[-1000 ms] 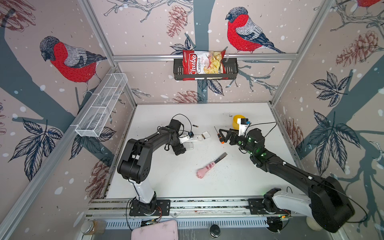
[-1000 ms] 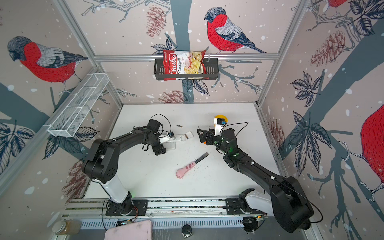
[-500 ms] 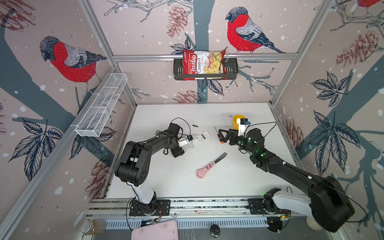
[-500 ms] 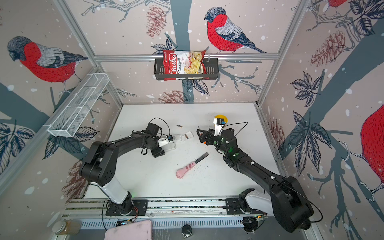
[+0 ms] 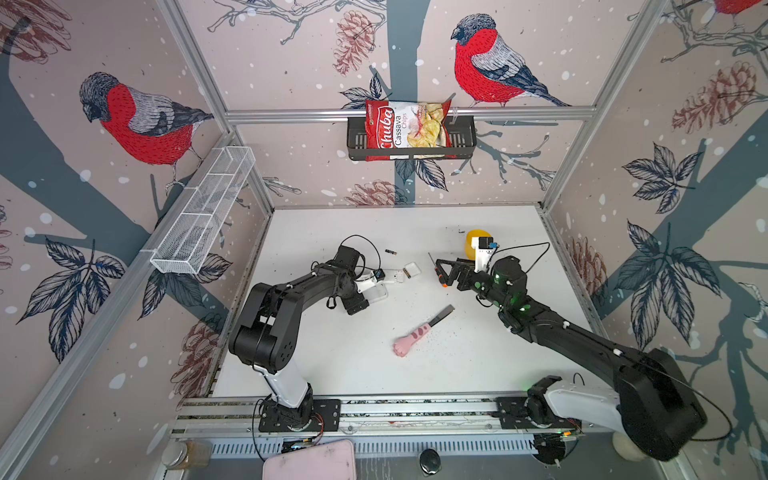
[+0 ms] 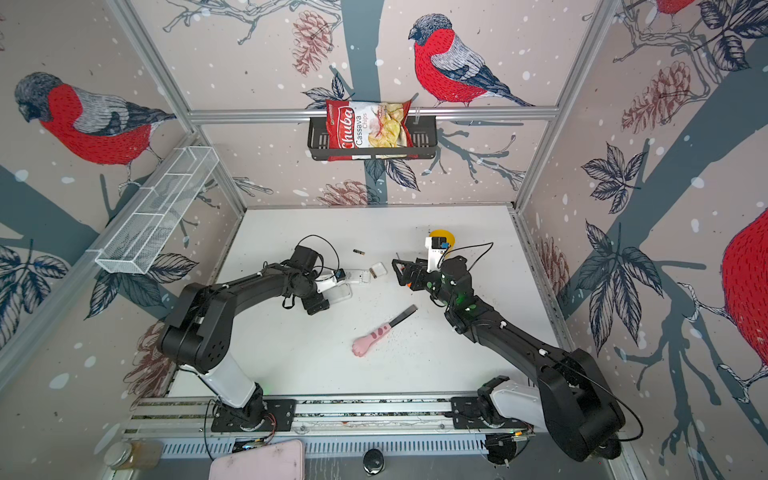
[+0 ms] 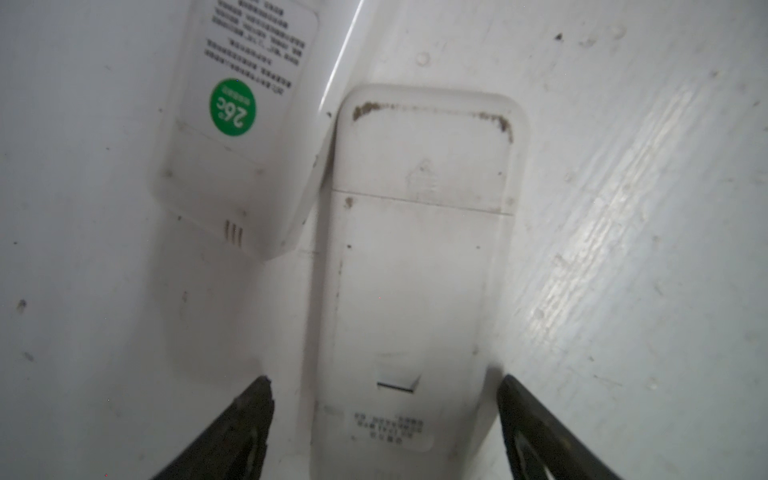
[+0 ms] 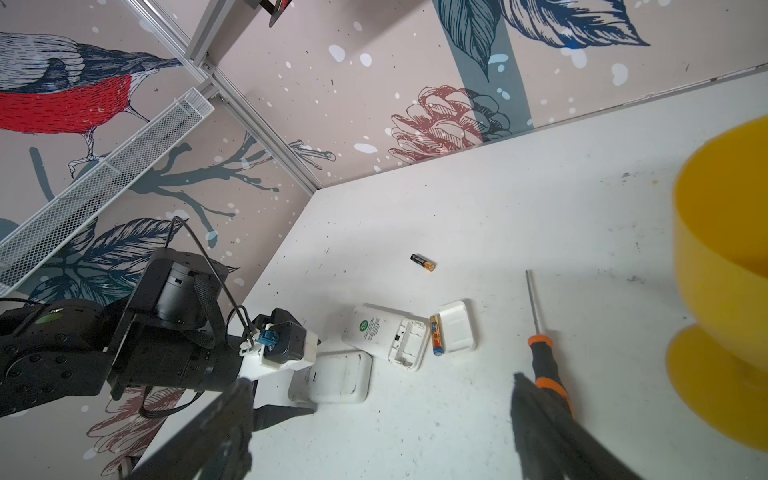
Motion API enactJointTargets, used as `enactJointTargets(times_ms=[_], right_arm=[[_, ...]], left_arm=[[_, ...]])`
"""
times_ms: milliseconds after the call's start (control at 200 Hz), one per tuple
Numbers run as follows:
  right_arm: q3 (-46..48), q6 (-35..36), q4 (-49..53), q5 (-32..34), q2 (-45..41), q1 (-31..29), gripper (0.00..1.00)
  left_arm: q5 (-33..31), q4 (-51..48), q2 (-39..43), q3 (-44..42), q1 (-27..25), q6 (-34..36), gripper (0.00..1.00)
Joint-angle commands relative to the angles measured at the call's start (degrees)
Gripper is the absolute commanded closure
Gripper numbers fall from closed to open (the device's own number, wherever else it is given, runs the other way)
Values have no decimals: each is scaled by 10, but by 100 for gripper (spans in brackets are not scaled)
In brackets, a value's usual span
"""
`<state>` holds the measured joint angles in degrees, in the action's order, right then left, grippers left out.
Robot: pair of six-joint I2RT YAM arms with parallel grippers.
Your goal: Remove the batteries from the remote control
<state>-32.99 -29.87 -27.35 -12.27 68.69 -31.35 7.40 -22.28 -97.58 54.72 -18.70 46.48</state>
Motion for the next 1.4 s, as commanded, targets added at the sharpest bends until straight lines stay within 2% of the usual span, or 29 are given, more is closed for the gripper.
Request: enactJointTargets(times_ms=[0,225,435,730,805,1011,1106,1211,1396], right_arm=[[-4,10,-7,-4,-3,-1,4],[-3,10,-9,-7,-3,-1,4],[-1,11,-8,-6,-10,-1,4],[-1,10,-10,-9,-11,-1,5],[-2,15,-13,-20,-4,-1,5],[-26,21,-2,-64,41,0,9],[-42,18,-1,-104,77,-1,16],[-79,33,39,-132,117,-4,25],[-146,70,123,-161,161,-24,28]], left_arm=[[1,-29,-8,-3,1,5,18],[38,-51,-24,1,-6,-7,24],[45,-59,-29,0,-8,-11,31],[45,-65,-9,-14,-9,-4,56],[46,-63,0,-18,-11,-5,60],[46,-60,55,-25,-25,-9,63],[40,-64,89,-25,-46,-13,63],[48,-63,131,-28,-66,-26,64],[56,-33,173,-49,-112,-47,66]])
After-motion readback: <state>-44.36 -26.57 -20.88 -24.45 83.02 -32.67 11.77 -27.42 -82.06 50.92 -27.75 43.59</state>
